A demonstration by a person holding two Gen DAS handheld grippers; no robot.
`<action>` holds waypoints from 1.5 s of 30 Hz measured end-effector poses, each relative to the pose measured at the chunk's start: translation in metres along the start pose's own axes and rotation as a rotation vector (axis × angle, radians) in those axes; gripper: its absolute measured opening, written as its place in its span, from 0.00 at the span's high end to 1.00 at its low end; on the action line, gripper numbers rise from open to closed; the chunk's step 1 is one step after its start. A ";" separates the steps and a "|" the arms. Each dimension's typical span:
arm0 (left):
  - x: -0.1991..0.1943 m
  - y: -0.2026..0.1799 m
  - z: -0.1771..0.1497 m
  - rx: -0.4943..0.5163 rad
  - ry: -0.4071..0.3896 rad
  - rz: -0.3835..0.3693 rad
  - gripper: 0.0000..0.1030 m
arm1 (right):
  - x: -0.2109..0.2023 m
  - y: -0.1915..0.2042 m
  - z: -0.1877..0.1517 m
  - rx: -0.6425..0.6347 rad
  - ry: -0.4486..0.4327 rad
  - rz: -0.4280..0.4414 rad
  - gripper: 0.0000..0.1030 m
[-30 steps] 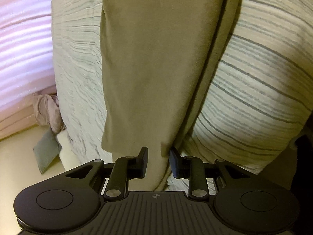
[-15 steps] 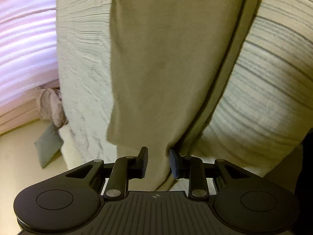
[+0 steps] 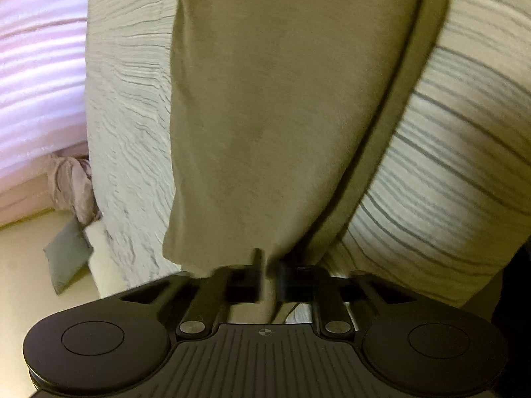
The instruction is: Fold clothes
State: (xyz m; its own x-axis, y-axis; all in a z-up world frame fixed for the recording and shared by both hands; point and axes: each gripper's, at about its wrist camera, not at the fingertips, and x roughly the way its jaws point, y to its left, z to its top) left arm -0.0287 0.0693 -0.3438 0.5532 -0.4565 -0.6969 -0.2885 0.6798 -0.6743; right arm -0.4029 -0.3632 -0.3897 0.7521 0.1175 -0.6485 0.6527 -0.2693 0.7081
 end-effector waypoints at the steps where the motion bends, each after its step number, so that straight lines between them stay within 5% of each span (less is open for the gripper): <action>1: 0.001 -0.001 0.002 0.011 0.002 -0.012 1.00 | -0.001 0.002 0.000 -0.013 -0.006 0.003 0.96; 9: -0.048 0.001 -0.002 0.161 -0.094 -0.107 1.00 | -0.022 0.019 -0.002 -0.165 -0.019 0.014 0.99; 14: -0.038 0.022 -0.007 0.183 -0.068 -0.052 1.00 | -0.014 0.010 -0.009 -0.159 -0.014 -0.037 0.99; 19: -0.041 0.021 -0.006 0.205 -0.097 -0.082 1.00 | -0.015 0.007 -0.017 -0.182 -0.012 -0.058 0.99; 29: -0.037 0.021 -0.019 0.274 -0.102 0.105 0.96 | -0.010 0.010 -0.023 -0.266 0.000 -0.130 0.98; 33: -0.048 0.008 -0.024 0.304 -0.134 0.185 0.94 | -0.035 0.024 -0.026 -0.422 -0.023 -0.185 0.97; 35: -0.056 -0.004 -0.031 0.321 -0.127 0.181 0.94 | -0.053 0.021 -0.021 -0.445 -0.048 -0.209 0.78; 37: -0.060 -0.018 -0.041 0.345 -0.103 0.156 0.94 | -0.079 0.016 -0.008 -0.433 -0.123 -0.229 0.61; 40: -0.059 -0.044 -0.070 0.387 -0.017 0.080 0.94 | -0.117 0.005 0.016 -0.371 -0.221 -0.190 0.61; 45: -0.038 -0.087 -0.146 0.462 0.263 -0.106 0.94 | -0.171 -0.029 0.063 -0.160 -0.336 -0.101 0.61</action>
State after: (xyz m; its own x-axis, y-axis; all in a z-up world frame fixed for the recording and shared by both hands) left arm -0.1388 -0.0560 -0.2943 0.3296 -0.6238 -0.7087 0.1646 0.7771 -0.6074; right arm -0.5559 -0.4357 -0.3165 0.6284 -0.1912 -0.7540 0.7482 -0.1165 0.6531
